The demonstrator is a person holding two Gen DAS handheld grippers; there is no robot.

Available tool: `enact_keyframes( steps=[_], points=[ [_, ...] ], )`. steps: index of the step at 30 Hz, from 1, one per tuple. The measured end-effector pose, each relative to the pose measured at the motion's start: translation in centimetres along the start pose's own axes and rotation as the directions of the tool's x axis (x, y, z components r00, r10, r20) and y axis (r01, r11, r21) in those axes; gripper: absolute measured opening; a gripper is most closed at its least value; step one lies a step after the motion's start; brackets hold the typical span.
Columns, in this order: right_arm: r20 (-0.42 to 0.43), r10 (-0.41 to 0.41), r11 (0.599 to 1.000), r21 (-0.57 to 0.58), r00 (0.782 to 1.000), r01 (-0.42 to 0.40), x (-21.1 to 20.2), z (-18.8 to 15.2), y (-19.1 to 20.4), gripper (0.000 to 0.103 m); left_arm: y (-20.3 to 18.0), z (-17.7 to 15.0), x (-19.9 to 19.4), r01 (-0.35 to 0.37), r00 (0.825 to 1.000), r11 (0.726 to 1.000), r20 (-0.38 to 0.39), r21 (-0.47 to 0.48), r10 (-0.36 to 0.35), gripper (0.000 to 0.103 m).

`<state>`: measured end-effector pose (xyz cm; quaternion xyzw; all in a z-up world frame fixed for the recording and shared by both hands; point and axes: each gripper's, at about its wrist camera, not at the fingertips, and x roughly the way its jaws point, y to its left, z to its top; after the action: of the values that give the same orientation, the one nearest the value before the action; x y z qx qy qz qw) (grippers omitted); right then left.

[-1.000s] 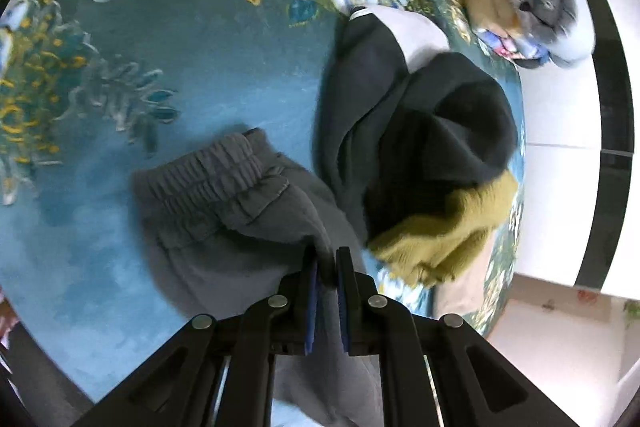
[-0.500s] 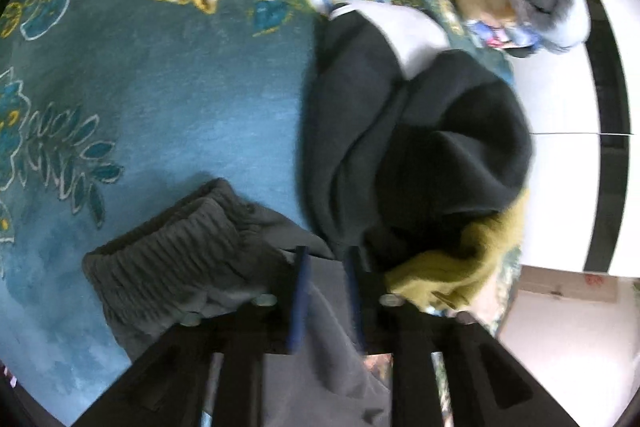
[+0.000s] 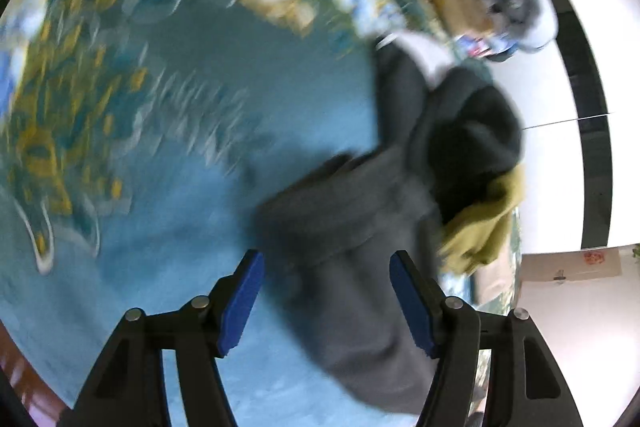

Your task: Fold clothes

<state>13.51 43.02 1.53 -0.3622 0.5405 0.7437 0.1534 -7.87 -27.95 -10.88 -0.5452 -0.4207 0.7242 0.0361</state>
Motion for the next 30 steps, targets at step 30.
enact_keyframes(
  steps=[30],
  points=[
    [-0.12, -0.194, 0.97, -0.173, 0.974, 0.172, 1.3, -8.3, 5.5, 0.075, 2.4, 0.8, 5.0, 0.445, 0.892, 0.895, 0.091, -0.01, -0.443, 0.05]
  ],
)
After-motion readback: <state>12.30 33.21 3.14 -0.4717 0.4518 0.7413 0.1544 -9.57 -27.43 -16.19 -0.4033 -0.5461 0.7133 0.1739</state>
